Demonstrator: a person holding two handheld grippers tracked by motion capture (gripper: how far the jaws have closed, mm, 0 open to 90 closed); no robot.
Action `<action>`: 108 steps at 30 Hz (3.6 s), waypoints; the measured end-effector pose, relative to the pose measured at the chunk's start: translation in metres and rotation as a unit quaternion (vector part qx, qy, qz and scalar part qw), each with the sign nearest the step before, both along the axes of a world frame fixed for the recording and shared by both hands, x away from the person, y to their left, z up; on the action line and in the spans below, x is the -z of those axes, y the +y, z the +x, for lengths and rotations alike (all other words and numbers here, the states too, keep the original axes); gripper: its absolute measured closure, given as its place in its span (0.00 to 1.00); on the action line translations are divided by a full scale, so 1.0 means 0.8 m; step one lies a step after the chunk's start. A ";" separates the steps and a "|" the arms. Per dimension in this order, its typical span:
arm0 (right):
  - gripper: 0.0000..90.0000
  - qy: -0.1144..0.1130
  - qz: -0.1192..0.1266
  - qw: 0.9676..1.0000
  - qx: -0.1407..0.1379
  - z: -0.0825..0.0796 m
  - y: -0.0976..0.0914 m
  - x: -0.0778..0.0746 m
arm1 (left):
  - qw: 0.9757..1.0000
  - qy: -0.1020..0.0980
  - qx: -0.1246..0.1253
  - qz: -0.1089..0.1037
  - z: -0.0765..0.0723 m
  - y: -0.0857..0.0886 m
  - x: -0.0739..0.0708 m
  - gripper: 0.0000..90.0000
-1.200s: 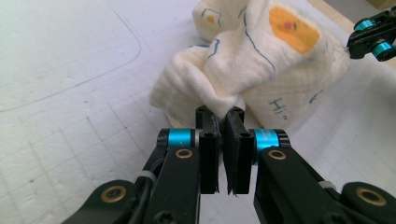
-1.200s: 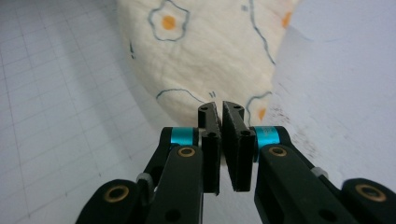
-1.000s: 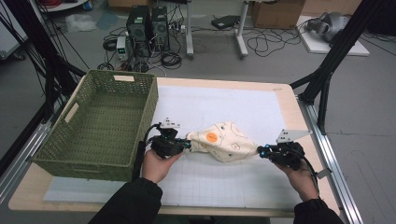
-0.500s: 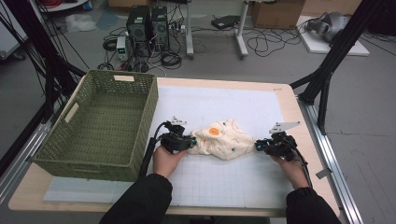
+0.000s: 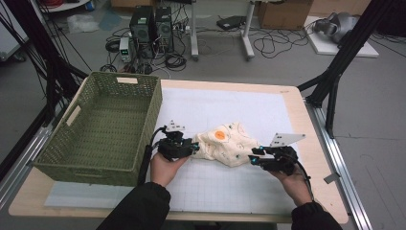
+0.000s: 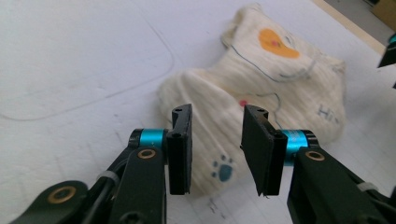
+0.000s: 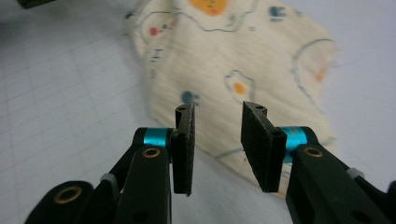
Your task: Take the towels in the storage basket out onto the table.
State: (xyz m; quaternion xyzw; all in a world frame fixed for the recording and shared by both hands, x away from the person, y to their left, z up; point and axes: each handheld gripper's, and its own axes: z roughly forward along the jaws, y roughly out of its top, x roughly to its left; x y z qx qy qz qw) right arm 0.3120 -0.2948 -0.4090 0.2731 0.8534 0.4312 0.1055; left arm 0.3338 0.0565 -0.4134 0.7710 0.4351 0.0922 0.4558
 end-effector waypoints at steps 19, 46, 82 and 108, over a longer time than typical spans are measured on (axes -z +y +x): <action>0.95 0.031 -0.063 0.997 -0.029 0.018 0.068 0.041 | 0.996 -0.001 0.039 0.086 -0.004 -0.033 0.035 0.97; 0.83 0.046 0.007 0.991 -0.122 -0.049 0.030 -0.018 | 0.997 0.005 0.071 0.031 -0.040 0.006 -0.020 0.87; 0.87 0.069 -0.034 0.993 -0.095 -0.062 -0.018 0.006 | 0.995 0.010 0.088 0.055 -0.058 0.014 0.007 0.86; 0.96 0.077 -0.053 0.995 -0.041 0.042 -0.004 0.037 | 0.995 0.018 0.045 0.089 0.020 -0.034 0.030 0.97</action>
